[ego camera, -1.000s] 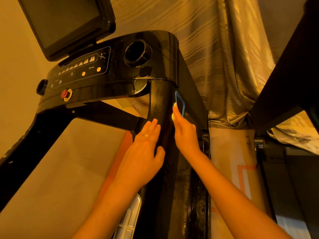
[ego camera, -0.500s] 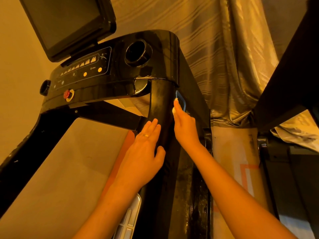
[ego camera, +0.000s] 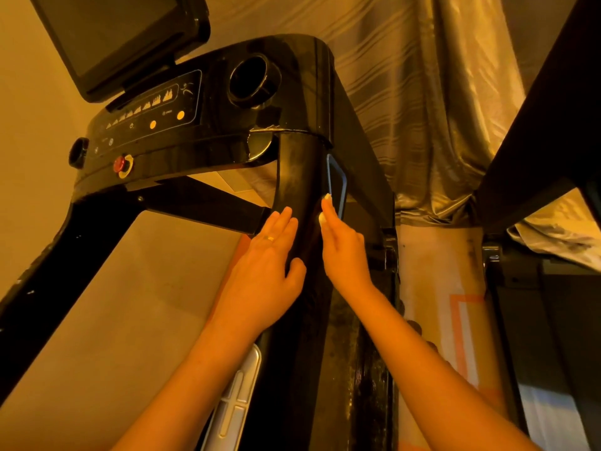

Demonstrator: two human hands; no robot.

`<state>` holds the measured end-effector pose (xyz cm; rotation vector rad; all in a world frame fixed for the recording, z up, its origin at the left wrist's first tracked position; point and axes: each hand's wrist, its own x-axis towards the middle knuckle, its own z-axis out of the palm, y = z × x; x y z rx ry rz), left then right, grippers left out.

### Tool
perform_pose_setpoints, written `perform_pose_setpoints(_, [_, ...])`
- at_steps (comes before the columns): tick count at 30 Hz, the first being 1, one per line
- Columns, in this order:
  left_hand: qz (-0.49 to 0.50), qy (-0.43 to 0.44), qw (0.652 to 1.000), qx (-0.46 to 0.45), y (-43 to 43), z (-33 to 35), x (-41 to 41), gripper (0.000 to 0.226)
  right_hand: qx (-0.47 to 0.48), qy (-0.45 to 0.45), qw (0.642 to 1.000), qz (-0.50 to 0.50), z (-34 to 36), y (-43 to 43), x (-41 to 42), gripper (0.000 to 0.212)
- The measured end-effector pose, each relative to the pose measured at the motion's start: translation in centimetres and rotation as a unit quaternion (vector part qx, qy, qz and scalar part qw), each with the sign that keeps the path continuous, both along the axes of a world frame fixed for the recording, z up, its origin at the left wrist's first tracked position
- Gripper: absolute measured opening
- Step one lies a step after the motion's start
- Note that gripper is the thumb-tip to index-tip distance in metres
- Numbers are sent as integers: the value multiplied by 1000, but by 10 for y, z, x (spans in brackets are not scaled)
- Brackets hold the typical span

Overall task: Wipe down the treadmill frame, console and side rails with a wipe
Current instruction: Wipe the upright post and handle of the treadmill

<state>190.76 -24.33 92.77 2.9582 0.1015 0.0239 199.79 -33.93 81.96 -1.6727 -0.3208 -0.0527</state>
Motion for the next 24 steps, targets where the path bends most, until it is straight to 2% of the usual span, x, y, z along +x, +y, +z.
perform_pose_setpoints(7, [12,-2,1000,5,1,0,0,65,-44,-3,999,-20,22,0,28,47])
perform_pose_setpoints(12, [-4,-11,1000,-8,0,0,-1,64,16,-14,1000,-2,6,-4,-23,47])
perform_pose_setpoints(20, [-12,-18,1000,0,-4,3,-5,61,-1,19,1000,-21,14,0,4,46])
perform_pose_setpoints(24, [-22,-8,1000,-3,-1,4,-29,60,11,16,1000,-5,5,-3,-31,46])
